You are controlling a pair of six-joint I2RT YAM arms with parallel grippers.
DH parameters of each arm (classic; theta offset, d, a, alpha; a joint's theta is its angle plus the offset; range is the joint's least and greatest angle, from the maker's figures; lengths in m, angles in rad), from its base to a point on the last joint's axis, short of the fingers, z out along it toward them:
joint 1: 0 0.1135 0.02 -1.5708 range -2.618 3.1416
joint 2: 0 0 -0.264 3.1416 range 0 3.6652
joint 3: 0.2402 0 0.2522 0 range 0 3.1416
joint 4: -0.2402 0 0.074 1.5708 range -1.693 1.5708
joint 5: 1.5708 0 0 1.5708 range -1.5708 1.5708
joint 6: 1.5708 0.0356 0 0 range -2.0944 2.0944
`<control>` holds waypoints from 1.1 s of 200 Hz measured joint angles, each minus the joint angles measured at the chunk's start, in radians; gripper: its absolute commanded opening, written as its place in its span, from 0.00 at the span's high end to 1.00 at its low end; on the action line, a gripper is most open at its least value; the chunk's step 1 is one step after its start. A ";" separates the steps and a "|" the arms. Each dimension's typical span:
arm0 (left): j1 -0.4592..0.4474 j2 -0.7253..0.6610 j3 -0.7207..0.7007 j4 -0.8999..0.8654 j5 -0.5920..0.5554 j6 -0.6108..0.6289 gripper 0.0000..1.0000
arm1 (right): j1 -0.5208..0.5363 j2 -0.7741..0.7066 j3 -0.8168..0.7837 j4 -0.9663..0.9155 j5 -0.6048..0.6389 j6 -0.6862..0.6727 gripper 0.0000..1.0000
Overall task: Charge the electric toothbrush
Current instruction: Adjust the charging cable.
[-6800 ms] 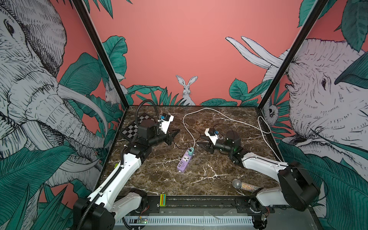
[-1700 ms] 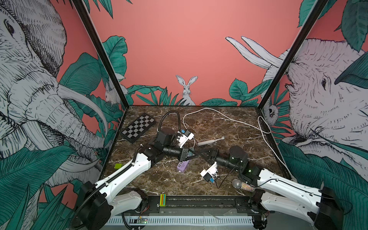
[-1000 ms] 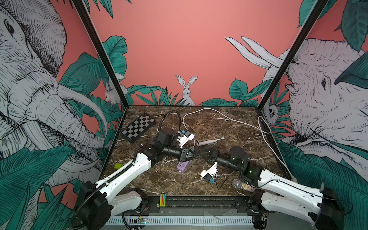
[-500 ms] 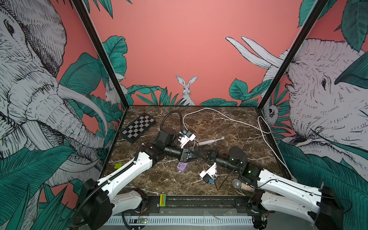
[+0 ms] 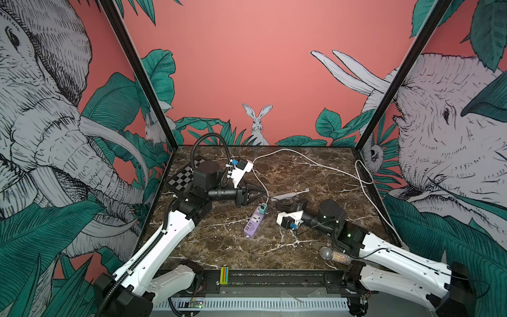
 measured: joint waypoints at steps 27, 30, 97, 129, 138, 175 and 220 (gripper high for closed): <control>0.004 0.002 -0.035 0.046 -0.051 0.207 0.67 | -0.092 0.029 0.058 0.028 -0.097 0.311 1.00; 0.006 0.004 -0.040 0.053 -0.050 0.225 0.66 | -0.101 0.034 0.059 0.035 -0.111 0.342 1.00; 0.034 0.162 -0.062 0.228 0.130 0.351 0.60 | -0.189 0.196 0.148 0.061 -0.408 0.712 1.00; 0.034 0.167 -0.065 0.287 0.220 0.380 0.63 | -0.192 0.232 0.165 0.074 -0.481 0.748 1.00; 0.034 0.167 -0.072 0.318 0.241 0.377 0.65 | -0.193 0.240 0.166 0.076 -0.495 0.754 1.00; 0.034 0.182 -0.093 0.401 0.312 0.348 0.68 | -0.201 0.267 0.166 0.086 -0.541 0.763 1.00; 0.034 0.191 -0.095 0.393 0.353 0.355 0.72 | -0.217 0.278 0.169 0.104 -0.584 0.770 1.00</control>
